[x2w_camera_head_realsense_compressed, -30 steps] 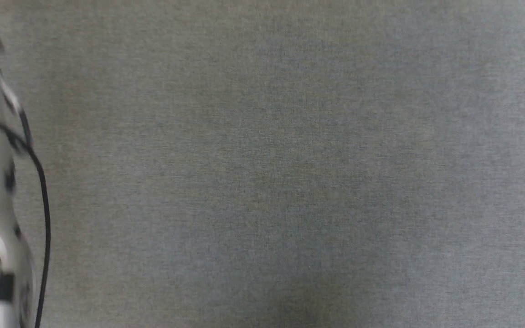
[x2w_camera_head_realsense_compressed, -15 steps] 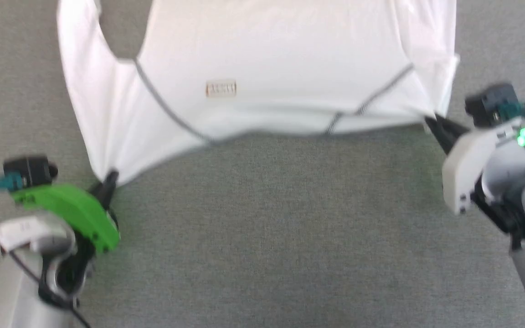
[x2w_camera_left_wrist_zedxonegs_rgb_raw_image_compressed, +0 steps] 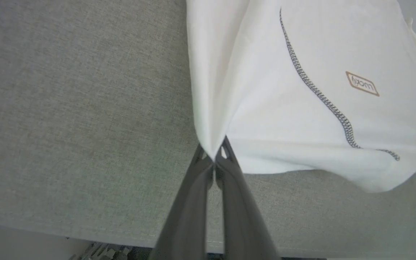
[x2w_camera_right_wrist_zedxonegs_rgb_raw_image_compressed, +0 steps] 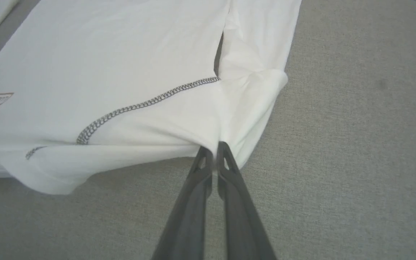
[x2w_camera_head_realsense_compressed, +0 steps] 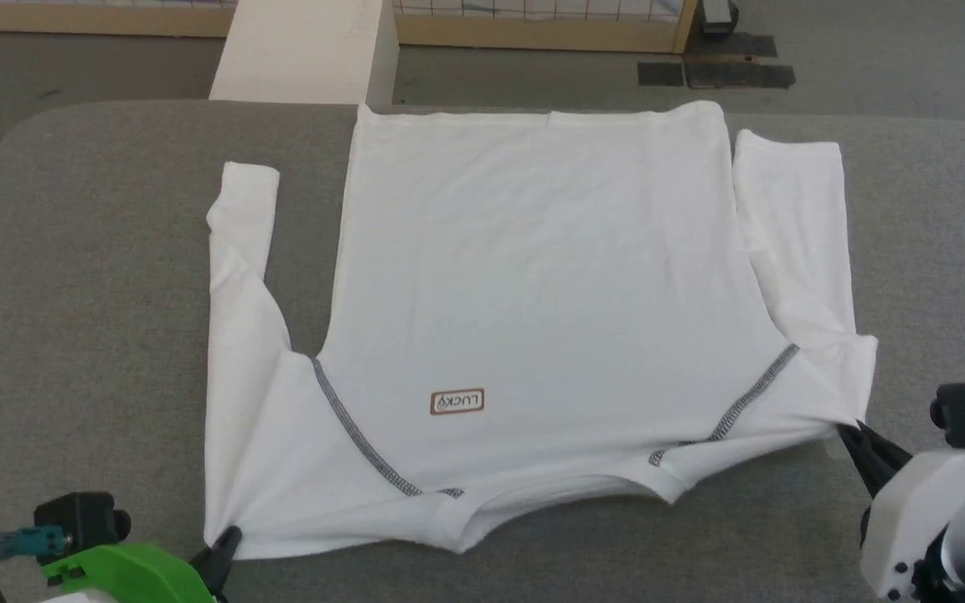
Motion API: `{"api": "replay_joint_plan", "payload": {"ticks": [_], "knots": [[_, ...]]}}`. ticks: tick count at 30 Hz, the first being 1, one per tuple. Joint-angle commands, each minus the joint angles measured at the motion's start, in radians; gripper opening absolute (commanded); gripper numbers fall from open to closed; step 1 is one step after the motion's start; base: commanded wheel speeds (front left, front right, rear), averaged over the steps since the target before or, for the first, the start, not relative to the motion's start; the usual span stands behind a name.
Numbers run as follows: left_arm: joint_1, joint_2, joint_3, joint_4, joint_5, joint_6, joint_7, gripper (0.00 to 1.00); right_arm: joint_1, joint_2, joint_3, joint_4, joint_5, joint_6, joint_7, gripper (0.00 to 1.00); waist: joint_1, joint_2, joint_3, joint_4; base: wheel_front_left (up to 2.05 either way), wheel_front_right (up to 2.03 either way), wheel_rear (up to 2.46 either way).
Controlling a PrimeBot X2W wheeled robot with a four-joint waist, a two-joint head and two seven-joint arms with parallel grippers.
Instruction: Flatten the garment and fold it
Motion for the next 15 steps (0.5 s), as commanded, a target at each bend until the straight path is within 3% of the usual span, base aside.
{"api": "replay_joint_plan", "payload": {"ticks": [1,8,15], "knots": [[0.032,-0.002,0.007,-0.007,-0.005,0.012,0.001,0.00,0.031,0.014,-0.023,-0.026,-0.013,-0.002,0.019,0.00,0.0001,0.0000,-0.017,0.013,0.00,0.00,0.00],[0.102,-0.029,-0.007,-0.006,-0.025,0.012,-0.005,0.00,0.139,0.063,-0.053,-0.063,-0.048,-0.002,0.107,0.00,0.0001,0.0000,-0.026,0.010,0.00,0.00,0.00],[0.056,-0.070,-0.054,0.101,0.007,-0.026,-0.076,0.00,0.141,0.075,-0.006,0.069,-0.086,-0.002,0.019,0.00,0.0001,0.0000,-0.016,0.010,0.00,0.00,0.00]]}}
